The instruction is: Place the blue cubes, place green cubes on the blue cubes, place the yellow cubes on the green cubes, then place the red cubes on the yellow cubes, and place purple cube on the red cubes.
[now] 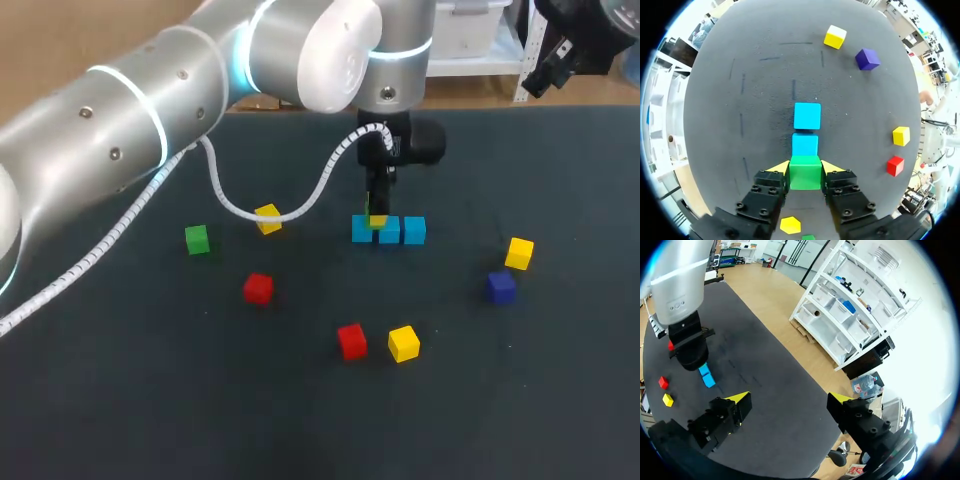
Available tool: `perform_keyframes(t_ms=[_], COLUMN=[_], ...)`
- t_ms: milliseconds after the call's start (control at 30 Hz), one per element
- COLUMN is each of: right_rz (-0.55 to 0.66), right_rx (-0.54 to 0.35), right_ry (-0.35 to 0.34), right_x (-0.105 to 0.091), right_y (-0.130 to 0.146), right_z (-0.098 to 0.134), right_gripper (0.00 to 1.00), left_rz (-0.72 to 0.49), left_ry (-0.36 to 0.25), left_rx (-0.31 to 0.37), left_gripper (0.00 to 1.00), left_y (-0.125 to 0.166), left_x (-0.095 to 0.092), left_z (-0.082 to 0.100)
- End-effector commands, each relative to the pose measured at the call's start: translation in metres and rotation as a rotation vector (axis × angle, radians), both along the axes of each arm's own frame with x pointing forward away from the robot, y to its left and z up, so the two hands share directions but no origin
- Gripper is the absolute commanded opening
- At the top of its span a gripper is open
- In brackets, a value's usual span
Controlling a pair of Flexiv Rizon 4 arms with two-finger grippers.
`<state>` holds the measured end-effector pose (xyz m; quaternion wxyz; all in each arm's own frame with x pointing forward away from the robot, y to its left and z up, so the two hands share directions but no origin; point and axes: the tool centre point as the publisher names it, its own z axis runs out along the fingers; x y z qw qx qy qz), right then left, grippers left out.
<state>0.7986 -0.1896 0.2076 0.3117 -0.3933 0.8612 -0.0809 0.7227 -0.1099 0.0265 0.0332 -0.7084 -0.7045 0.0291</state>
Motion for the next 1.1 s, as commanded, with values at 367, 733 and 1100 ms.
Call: perform_keyframes(t_ms=[367, 733, 1100], right_rz=[-0.004, -0.004, -0.004], right_rx=[-0.001, -0.001, -0.001], right_ry=[-0.008, -0.008, -0.008], right_x=[-0.0019, -0.0019, -0.0019], right_y=[0.0002, 0.0002, 0.0002], right_z=[-0.0011, -0.0011, -0.0011], right_gripper=[1.00, 1.00, 1.00], left_rz=[0.007, 0.005, 0.003], left_ry=[0.002, 0.007, 0.009], left_rx=[0.006, 0.004, 0.000], left_gripper=[0.00, 0.03, 0.61], left_y=[0.0023, 0.0011, 0.0024], left_x=[0.0006, 0.0006, 0.0001], left_z=[0.0015, -0.0010, -0.0020])
